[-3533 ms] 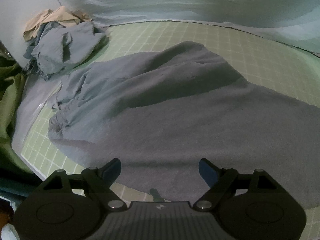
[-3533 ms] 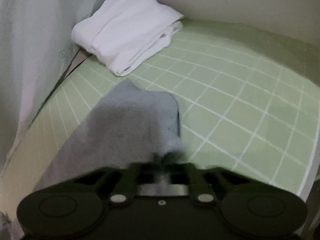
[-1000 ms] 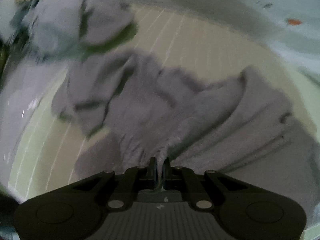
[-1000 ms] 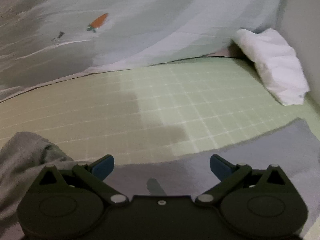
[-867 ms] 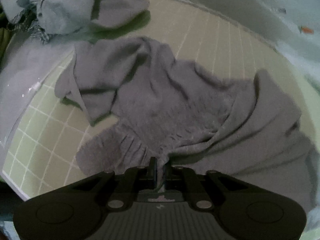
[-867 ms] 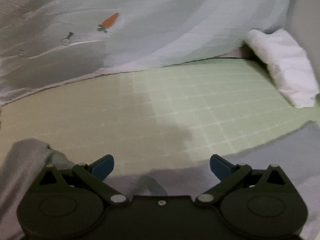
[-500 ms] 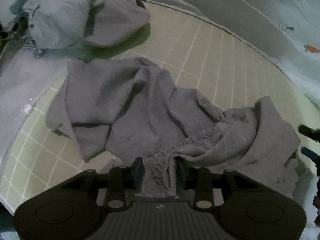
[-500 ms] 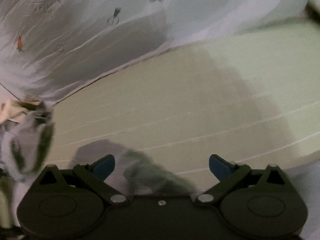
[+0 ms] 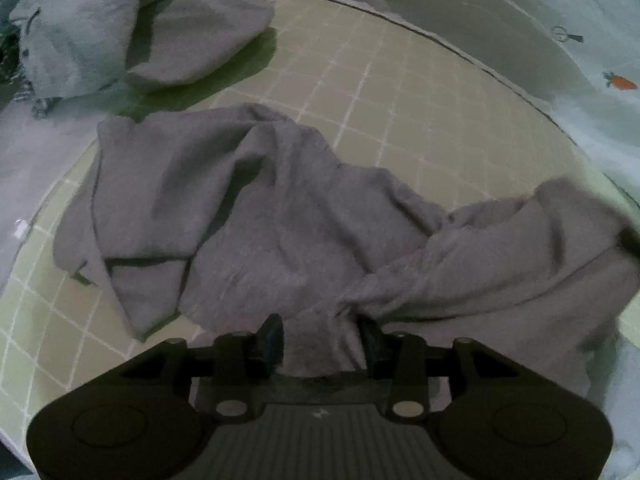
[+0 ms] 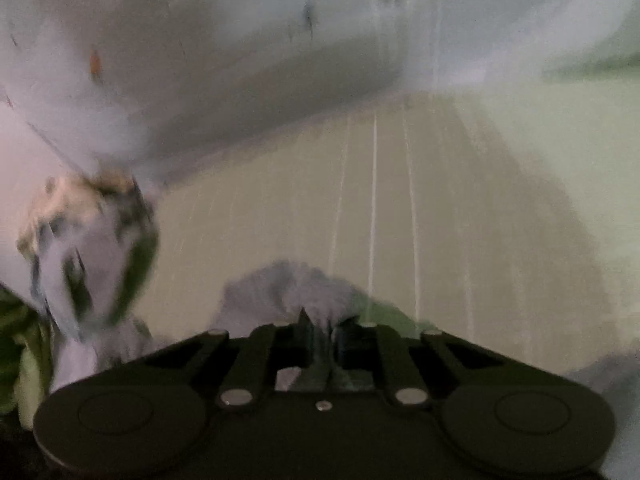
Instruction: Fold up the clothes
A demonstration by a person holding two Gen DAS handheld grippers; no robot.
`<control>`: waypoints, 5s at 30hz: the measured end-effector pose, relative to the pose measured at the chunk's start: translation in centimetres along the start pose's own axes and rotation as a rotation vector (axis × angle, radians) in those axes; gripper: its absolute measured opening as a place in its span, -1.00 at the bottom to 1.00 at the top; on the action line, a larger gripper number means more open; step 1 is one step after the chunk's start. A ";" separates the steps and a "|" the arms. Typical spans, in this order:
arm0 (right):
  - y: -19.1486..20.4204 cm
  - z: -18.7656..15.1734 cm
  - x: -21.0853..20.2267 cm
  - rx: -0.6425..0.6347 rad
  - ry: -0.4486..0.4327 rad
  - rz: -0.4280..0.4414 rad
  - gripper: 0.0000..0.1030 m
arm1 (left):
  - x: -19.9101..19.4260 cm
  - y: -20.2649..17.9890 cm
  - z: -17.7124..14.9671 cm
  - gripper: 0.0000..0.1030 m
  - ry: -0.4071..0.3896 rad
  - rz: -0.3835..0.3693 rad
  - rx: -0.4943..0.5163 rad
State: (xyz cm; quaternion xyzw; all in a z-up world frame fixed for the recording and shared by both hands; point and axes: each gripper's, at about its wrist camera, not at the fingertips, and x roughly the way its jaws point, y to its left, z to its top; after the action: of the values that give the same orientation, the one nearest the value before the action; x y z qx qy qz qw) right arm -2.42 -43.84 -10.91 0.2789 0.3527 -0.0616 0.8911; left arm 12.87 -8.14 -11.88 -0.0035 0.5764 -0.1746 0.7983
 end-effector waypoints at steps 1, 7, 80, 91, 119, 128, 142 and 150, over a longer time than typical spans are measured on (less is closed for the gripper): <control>0.9 0.6 -1.5 -0.025 -0.055 -0.007 -0.80 | -0.1 -0.2 0.0 0.02 -0.006 -0.026 0.005; 6.2 1.2 -6.9 -0.279 -0.260 -0.041 -0.77 | 0.5 -1.9 0.1 0.03 -0.015 -0.002 0.082; 1.2 -7.8 4.7 0.412 0.177 0.151 0.41 | -2.8 0.3 -5.9 -0.87 0.003 -0.051 0.013; 4.8 -6.6 9.9 0.402 0.272 0.271 -0.52 | -2.9 1.1 -6.0 -0.85 0.011 -0.087 -0.037; 5.3 1.6 -10.2 -0.128 -0.482 -0.435 -0.61 | -2.0 1.7 -4.6 -0.05 0.004 -0.070 -0.089; -0.8 -2.3 -10.0 0.106 -0.293 -0.574 0.53 | -0.9 0.0 -2.7 0.35 -0.031 -0.014 -0.032; -4.2 -6.2 -10.6 0.317 -0.272 -0.334 1.00 | -0.4 1.2 -3.3 0.10 -0.071 0.124 -0.002; -4.7 -6.6 -11.2 0.294 -0.279 -0.316 1.00 | -1.5 4.3 -3.9 0.07 -0.076 0.202 -0.126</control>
State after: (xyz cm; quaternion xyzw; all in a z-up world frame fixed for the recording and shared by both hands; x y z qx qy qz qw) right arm -16.15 -45.23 -9.53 0.3356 0.2528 -0.2885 0.8604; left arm 10.03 -2.94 -12.65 -0.0021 0.5529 -0.0566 0.8314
